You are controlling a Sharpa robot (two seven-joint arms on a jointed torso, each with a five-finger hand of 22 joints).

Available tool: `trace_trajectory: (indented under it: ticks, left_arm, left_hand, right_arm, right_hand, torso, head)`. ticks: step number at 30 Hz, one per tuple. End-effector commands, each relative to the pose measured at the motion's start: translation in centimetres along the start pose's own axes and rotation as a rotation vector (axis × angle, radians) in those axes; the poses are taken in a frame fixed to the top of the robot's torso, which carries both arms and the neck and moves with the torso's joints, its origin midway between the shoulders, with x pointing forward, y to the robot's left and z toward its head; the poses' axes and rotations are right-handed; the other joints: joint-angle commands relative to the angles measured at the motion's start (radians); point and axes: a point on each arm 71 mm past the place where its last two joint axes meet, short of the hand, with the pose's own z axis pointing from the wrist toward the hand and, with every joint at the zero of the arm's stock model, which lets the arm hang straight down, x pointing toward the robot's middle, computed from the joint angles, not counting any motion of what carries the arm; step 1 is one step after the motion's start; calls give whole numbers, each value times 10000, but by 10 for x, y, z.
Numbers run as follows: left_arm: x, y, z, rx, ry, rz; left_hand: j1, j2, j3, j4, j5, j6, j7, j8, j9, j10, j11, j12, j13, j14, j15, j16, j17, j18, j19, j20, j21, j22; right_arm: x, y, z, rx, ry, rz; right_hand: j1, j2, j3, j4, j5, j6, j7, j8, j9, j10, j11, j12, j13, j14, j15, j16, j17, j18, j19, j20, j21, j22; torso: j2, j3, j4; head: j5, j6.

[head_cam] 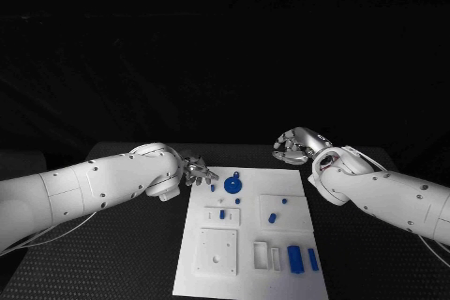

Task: Assemble the parts on the task board

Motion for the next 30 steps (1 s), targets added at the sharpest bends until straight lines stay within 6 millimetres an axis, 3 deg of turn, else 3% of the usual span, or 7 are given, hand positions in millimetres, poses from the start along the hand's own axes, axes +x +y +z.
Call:
trace_trajectory:
  ticks: [1,6,8,30]
  left_arm:
    - [1,1,5,-234,683,1053]
    - [-1,0,14,-542,819,1450]
    - [-1,0,16,-659,897,1517]
    - [-1,-2,34,-937,1024,1597]
  left_hand:
    - [-48,25,-107,49,-28,-146,59,-66,-14,-121,52,-69,-21,-111,21,-72,-46,-204,-117,-1106,-93,-23]
    - [-400,-54,-216,420,-34,-349,153,-182,-29,-263,143,-164,-49,-251,120,-159,-113,-269,-248,-1063,-224,-52]
    - [-478,105,-584,340,-24,-387,166,-194,-7,-296,159,-161,-34,-288,142,-142,-118,-283,-314,-1063,-241,-23]
    - [-542,277,-867,443,-23,-484,192,-262,3,-369,182,-162,-8,-374,160,-105,-137,-289,-395,-1081,-297,17]
  right_arm:
    - [1,0,0,-72,99,9]
    - [1,1,0,-81,104,15]
    - [1,1,1,-83,103,16]
    - [3,5,2,-149,128,42]
  right_hand:
    - [-120,6,-60,5,66,16,121,-62,8,-85,-11,43,-10,-51,-4,-48,12,296,-57,-35,-35,12]
    - [-121,8,-61,4,69,11,122,-65,7,-85,-10,44,-11,-51,-3,-49,13,296,-57,-36,-36,12]
    - [-121,9,-61,4,69,10,123,-65,7,-86,-10,44,-12,-51,-3,-49,13,296,-57,-36,-36,12]
    - [-125,21,-65,5,79,2,126,-69,7,-86,-6,48,-17,-49,1,-52,15,296,-55,-37,-41,14]
  torso:
    - [8,-2,-8]
    - [19,-11,-14]
    - [26,-12,-23]
    - [39,-16,-20]
  head:
    - [18,10]
    - [-4,13]
    - [-3,9]
    - [-53,8]
